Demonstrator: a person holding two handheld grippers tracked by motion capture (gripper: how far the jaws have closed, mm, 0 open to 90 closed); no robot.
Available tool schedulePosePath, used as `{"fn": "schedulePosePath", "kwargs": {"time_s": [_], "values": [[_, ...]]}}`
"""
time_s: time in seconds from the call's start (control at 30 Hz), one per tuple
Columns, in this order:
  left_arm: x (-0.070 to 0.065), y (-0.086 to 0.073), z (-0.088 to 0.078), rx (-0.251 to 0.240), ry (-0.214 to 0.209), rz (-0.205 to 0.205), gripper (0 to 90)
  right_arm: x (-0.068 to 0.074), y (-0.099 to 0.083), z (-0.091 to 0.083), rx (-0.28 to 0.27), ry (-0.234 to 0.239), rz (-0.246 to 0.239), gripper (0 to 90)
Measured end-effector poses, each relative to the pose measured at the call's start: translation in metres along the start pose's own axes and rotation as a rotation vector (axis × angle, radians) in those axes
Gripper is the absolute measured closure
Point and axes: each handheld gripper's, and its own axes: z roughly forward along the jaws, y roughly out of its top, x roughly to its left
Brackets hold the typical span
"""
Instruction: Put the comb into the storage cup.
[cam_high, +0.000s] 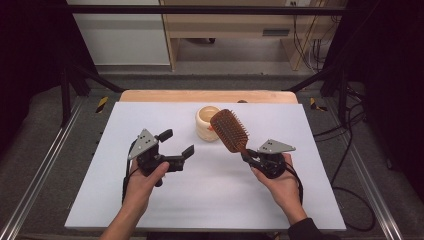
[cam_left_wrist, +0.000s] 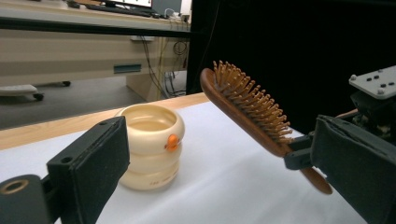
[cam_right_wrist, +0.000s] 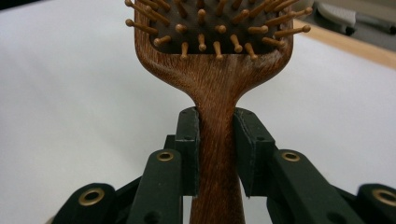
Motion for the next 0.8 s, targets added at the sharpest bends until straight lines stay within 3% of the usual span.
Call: {"fn": "schedulePosePath", "kwargs": {"time_s": [0.27,0.67,0.8], "values": [[0.003,0.014,0.015,-0.009,-0.015,-0.080,4.7,0.011,0.017,0.007,-0.083,0.021,-0.011,72.6],[0.000,0.024,0.021,-0.051,-0.057,-0.129,3.9,0.025,0.027,0.016,-0.145,0.063,-0.037,72.6],[0.001,0.027,0.023,-0.048,-0.051,-0.130,3.8,0.031,0.032,0.019,-0.163,0.072,-0.039,72.6]]}}
